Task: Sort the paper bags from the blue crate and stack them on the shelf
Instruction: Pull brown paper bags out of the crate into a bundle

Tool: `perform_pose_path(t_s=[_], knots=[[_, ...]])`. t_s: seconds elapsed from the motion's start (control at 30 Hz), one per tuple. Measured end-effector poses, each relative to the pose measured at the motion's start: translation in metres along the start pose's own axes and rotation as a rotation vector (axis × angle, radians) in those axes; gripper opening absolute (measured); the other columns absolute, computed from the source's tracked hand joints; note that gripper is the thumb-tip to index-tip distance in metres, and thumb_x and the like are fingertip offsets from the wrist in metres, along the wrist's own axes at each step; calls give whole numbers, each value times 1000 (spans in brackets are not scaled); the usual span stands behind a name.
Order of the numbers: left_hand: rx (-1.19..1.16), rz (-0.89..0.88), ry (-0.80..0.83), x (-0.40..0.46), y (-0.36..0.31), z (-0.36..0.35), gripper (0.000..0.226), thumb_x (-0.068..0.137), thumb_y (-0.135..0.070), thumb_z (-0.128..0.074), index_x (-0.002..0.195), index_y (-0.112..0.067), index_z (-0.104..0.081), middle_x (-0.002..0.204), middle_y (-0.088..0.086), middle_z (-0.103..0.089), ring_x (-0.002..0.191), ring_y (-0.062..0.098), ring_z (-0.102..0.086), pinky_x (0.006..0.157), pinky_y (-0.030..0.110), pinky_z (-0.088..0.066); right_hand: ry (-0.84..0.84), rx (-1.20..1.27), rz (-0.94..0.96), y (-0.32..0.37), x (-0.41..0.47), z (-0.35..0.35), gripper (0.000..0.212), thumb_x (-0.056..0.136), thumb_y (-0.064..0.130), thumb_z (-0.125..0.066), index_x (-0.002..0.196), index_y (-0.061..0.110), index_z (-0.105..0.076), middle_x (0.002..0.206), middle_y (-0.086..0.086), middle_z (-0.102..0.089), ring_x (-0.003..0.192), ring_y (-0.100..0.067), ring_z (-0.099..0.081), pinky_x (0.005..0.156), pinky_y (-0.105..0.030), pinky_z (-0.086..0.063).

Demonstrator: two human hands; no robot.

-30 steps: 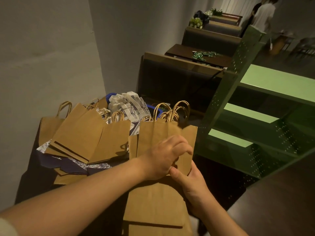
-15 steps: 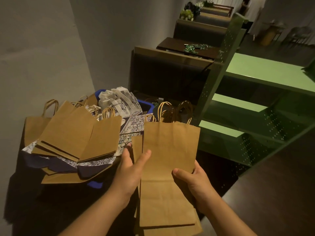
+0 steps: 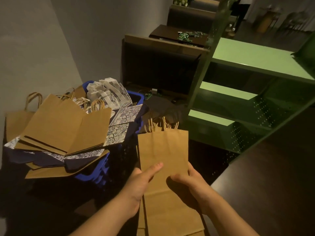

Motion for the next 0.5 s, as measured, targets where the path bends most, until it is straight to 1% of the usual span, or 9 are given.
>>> perform_pose_path(t_s=[0.03,0.1,0.17,0.2,0.23,0.3,0.37,0.4,0.5], knots=[[-14,34,2,2,10,-3,89,52,-56,-91,125,-18,-60,114,10,-75,104,30,-73,87,46,-59,-20,-87,-8,-2,-4,6,87,59,48,-90,135,32,-50,123,2,-69,112,-20,-69,103,-44,-54],[-36,83,-14,10,29,-9,106,48,-68,-94,136,-22,-57,124,9,-73,111,33,-71,95,52,-57,-112,-207,-20,-10,-9,22,76,70,52,-87,133,32,-51,119,7,-69,105,-15,-71,95,-38,-59],[-61,87,-75,21,45,-13,122,39,-84,-88,146,-40,-48,140,7,-63,124,35,-63,103,59,-50,-217,-247,-18,-19,-14,35,63,79,54,-79,132,31,-53,116,11,-69,102,-13,-71,92,-39,-60],[-63,91,-107,25,53,-15,125,37,-87,-85,147,-45,-44,143,7,-60,126,35,-61,104,60,-50,-256,-243,-15,-26,-15,41,59,82,57,-75,131,32,-54,116,12,-69,103,-13,-70,94,-40,-59],[-68,100,-123,28,61,-18,128,35,-89,-83,149,-46,-42,143,7,-60,125,36,-61,102,60,-51,-294,-227,-20,-32,-17,47,56,85,59,-71,131,32,-54,117,13,-68,104,-12,-69,95,-40,-59],[-75,135,-103,33,81,-27,129,36,-90,-81,150,-42,-44,138,7,-63,120,35,-65,98,60,-54,-376,-184,-37,-45,-21,65,52,88,59,-66,130,31,-54,115,13,-68,103,-10,-67,89,-33,-59],[-4,169,-69,37,101,-37,123,43,-93,-78,150,-42,-45,141,3,-63,124,33,-63,103,59,-51,-436,-155,-38,-56,-26,85,47,91,57,-63,129,29,-57,111,15,-68,99,-6,-66,76,-21,-55],[32,173,-42,38,111,-43,122,46,-94,-75,151,-43,-43,144,0,-60,129,31,-60,107,58,-49,-459,-142,-40,-63,-29,94,48,93,57,-61,131,27,-56,111,15,-67,99,-5,-65,75,-19,-52],[113,170,-6,38,128,-59,126,48,-97,-70,157,-48,-29,156,-2,-48,140,30,-49,114,58,-41,-456,-140,-46,-82,-33,109,54,93,57,-60,138,30,-47,116,18,-61,106,-6,-60,90,-26,-50]])
Point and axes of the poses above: each hand's wrist, its own x-axis towards the middle knuckle, its own z-axis out of the back of the hand, y = z × x, the point moved 9 cm from there along x, towards the middle knuckle
